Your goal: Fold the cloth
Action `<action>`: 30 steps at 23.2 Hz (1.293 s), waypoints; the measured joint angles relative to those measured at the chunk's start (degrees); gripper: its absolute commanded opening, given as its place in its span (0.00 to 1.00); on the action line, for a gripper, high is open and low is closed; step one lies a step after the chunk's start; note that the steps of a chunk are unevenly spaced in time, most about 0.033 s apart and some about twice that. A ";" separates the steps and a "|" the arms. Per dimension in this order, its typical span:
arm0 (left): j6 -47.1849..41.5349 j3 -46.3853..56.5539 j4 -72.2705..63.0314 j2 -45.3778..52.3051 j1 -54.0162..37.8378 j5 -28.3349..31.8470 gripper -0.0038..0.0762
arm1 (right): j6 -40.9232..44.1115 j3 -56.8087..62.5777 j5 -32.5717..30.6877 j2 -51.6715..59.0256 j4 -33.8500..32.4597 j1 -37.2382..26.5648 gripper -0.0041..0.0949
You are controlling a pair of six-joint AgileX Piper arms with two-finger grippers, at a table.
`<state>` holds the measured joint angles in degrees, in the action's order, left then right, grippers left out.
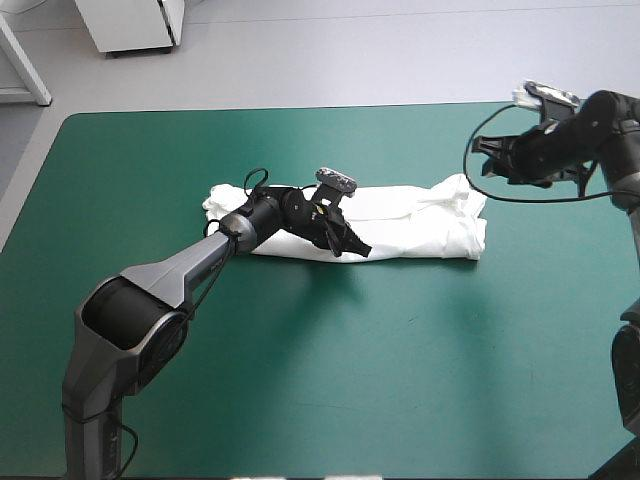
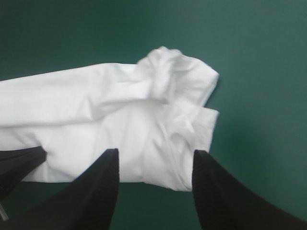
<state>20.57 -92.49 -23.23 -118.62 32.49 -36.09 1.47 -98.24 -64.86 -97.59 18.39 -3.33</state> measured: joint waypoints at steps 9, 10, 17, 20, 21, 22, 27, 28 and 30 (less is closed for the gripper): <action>0.00 -0.02 -0.05 -0.08 -0.05 0.09 0.04 | -10.11 15.56 5.75 -3.74 13.76 -7.66 0.58; 0.00 -0.02 -0.05 -0.08 -0.05 0.15 0.04 | -10.60 15.56 6.21 -4.51 13.98 -7.52 0.58; 0.00 -0.02 -0.11 -0.19 -0.05 0.38 0.04 | -13.64 15.56 8.58 -13.52 16.18 -4.78 0.58; 0.00 -0.08 -0.11 -0.26 -0.05 0.43 0.04 | -13.90 15.37 9.35 -14.50 16.34 -2.26 0.58; 0.00 -0.13 -0.22 -0.30 -0.05 0.43 0.04 | -13.92 15.25 9.64 -14.62 16.42 -1.66 0.58; 0.00 -0.13 -0.22 -0.30 -0.05 0.43 0.04 | -14.04 15.19 9.89 -14.67 16.42 -1.03 0.57; 0.00 -0.13 -0.28 -0.30 -0.05 0.43 0.04 | -13.62 14.74 10.06 -15.39 16.08 1.59 0.21; 0.00 -0.13 -0.28 -0.30 -0.05 0.43 0.04 | -13.20 14.74 10.06 -15.54 15.67 2.10 0.10; 0.00 -0.13 -0.28 -0.30 -0.05 0.43 0.04 | -12.67 14.74 10.00 -15.74 14.48 2.88 0.04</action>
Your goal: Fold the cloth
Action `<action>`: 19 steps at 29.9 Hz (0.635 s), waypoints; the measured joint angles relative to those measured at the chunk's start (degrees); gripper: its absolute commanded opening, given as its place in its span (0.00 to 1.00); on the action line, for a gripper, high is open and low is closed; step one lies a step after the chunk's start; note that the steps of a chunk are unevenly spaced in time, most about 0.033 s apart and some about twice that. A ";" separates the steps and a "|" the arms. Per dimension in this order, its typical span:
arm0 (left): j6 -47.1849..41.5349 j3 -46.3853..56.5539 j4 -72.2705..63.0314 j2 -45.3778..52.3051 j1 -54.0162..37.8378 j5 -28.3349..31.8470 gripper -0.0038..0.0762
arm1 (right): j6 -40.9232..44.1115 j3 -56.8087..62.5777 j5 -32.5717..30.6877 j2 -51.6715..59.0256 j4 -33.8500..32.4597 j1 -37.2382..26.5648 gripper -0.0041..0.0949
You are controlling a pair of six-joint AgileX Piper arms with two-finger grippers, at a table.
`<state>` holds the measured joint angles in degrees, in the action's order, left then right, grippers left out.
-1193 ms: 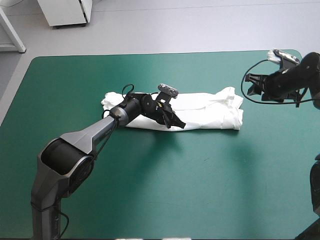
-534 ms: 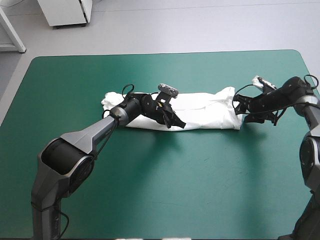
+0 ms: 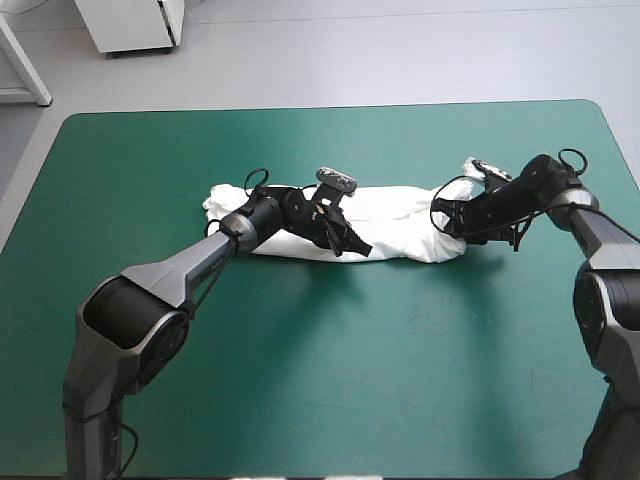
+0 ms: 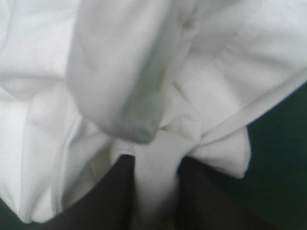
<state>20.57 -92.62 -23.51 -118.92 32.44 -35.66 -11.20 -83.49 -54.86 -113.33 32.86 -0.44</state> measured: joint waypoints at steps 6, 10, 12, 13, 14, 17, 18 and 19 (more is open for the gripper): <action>0.00 0.00 0.00 0.00 0.00 0.00 0.04 | 1.02 -0.14 0.06 0.11 -0.83 0.49 0.03; 0.00 -0.07 0.00 0.00 0.00 -0.05 0.04 | 1.20 -1.20 -0.69 0.74 -2.33 1.01 0.03; 0.00 -0.07 0.00 0.00 0.00 -0.10 0.04 | 1.20 -2.10 -2.04 1.51 -2.84 1.12 0.03; 0.00 -0.07 0.00 0.00 0.00 -0.10 0.04 | 1.20 -2.73 -2.59 1.94 -2.89 1.12 0.03; 0.00 -0.08 0.00 0.00 0.00 -0.10 0.04 | 1.20 -3.33 -2.88 2.60 -2.75 1.12 0.03; -0.05 -0.08 0.00 -0.07 0.00 -0.10 0.04 | 1.20 -5.70 -3.57 4.59 -1.44 1.24 0.03; -0.05 -0.13 0.00 -0.07 0.00 -0.04 0.04 | 1.20 -6.76 -3.96 5.29 -0.81 1.30 0.03; -0.05 -0.13 0.00 -0.07 0.00 -0.04 0.04 | 1.13 -7.45 -4.24 5.70 -0.05 1.36 0.03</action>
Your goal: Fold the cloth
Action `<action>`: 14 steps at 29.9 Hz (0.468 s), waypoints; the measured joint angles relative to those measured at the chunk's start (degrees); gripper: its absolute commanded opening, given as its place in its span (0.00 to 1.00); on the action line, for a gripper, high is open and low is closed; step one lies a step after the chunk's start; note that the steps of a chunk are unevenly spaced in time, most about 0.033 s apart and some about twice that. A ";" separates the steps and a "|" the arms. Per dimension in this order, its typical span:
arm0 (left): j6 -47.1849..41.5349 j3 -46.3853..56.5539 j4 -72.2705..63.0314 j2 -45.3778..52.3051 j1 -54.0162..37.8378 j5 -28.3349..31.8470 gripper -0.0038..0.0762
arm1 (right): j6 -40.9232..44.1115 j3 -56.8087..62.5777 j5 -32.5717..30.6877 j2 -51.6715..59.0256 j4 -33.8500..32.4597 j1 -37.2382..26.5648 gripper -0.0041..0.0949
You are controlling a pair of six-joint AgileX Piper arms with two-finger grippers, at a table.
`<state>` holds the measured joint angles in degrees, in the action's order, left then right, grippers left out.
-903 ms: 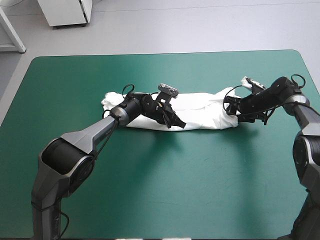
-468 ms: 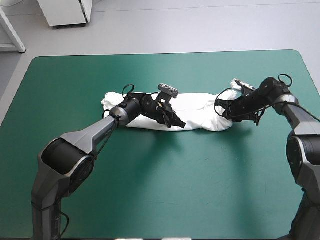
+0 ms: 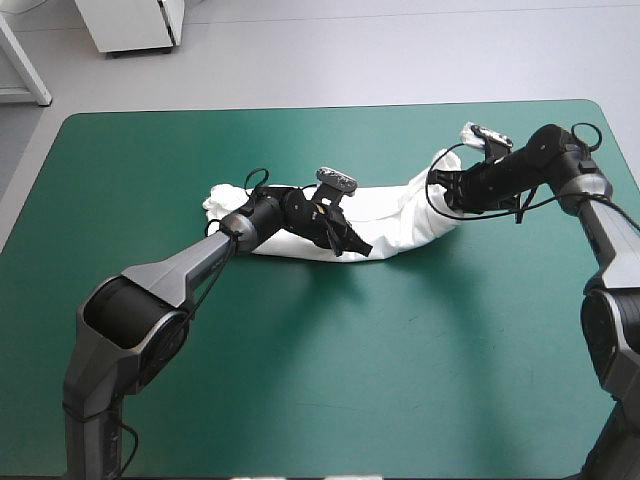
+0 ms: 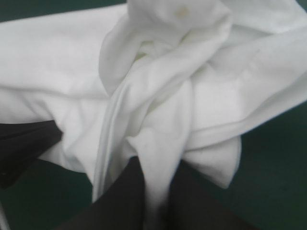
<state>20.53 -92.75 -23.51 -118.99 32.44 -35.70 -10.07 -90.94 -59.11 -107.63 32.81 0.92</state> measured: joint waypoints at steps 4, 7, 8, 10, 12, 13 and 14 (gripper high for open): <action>0.00 -0.06 0.00 0.00 0.00 -0.07 0.04 | -0.37 -2.82 -2.06 0.83 3.13 0.00 0.03; 0.00 -0.06 0.00 0.00 0.00 -0.07 0.04 | -1.16 -3.64 -2.72 0.83 5.86 0.53 0.03; 0.00 -0.06 -0.06 0.00 0.00 -0.07 0.04 | -1.62 -3.85 -2.78 0.83 6.38 0.99 0.03; 0.00 -0.06 -0.06 0.00 0.00 -0.07 0.04 | -2.32 -4.14 -2.83 0.83 7.13 2.33 0.03; 0.00 -0.06 -0.06 0.00 0.00 -0.07 0.04 | -2.59 -4.81 -3.04 0.83 7.58 4.24 0.03; 0.00 -0.06 -0.06 0.00 0.00 -0.07 0.04 | -2.83 -5.20 -3.09 0.83 7.73 5.25 0.03; 0.00 -0.06 -0.06 0.00 0.00 -0.07 0.04 | -3.02 -5.77 -3.24 0.83 7.78 6.18 0.03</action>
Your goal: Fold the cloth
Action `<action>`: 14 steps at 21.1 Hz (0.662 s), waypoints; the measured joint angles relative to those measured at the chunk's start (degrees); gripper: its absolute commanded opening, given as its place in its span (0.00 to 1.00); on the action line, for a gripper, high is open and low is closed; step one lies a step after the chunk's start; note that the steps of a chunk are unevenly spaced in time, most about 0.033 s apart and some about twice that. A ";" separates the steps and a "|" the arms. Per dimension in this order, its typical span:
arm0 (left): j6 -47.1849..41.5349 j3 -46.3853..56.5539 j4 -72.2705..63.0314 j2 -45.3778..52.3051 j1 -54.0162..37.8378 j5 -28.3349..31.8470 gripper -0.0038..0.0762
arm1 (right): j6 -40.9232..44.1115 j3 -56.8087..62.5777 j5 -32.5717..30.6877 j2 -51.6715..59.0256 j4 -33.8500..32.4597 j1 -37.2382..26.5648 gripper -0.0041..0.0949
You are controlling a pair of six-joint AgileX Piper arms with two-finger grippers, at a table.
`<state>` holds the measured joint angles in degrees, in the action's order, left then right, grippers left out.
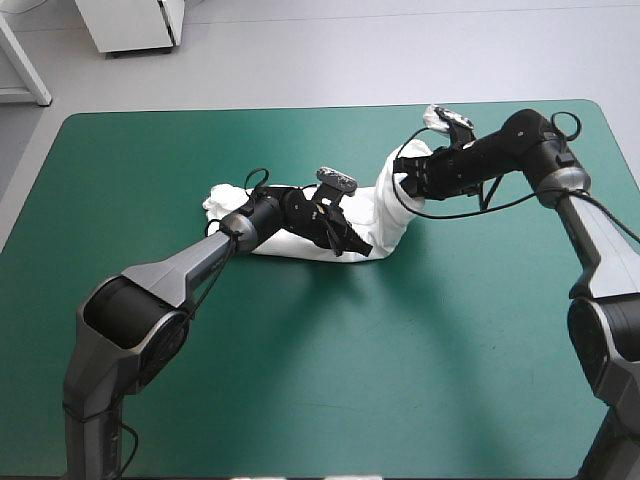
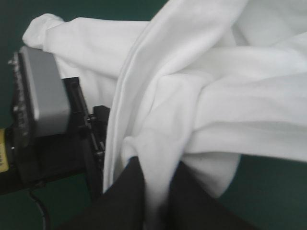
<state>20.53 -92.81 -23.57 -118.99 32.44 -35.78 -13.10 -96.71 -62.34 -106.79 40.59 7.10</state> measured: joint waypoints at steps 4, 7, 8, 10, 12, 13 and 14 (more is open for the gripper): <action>0.00 0.00 0.00 -0.01 0.00 0.00 0.04 | -0.22 -2.59 -0.33 0.00 0.51 2.84 0.03; 0.00 0.00 0.00 -0.01 0.00 0.00 0.04 | -0.35 -5.17 -0.80 0.00 1.23 4.13 0.03; 0.00 0.00 0.00 -0.01 0.00 0.00 0.04 | -0.35 -5.42 -0.85 0.00 1.53 4.13 0.03; -0.64 0.00 0.00 -0.06 0.00 0.00 0.04 | -0.35 -5.63 -1.07 0.00 1.72 4.17 0.03; -3.88 -0.05 0.11 0.17 -0.13 0.11 0.04 | -0.35 -5.63 -1.13 0.00 1.67 4.17 0.03; -5.20 0.07 0.34 0.88 -0.78 -0.35 0.04 | -0.35 -5.63 -1.13 0.00 1.61 4.17 0.03; -5.84 0.27 1.13 2.55 -2.05 -0.66 0.04 | -0.35 -5.63 -1.13 0.00 1.35 4.17 0.03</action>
<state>14.69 -92.54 -22.44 -116.44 30.39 -36.43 -13.45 -102.35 -63.47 -106.79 41.95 11.27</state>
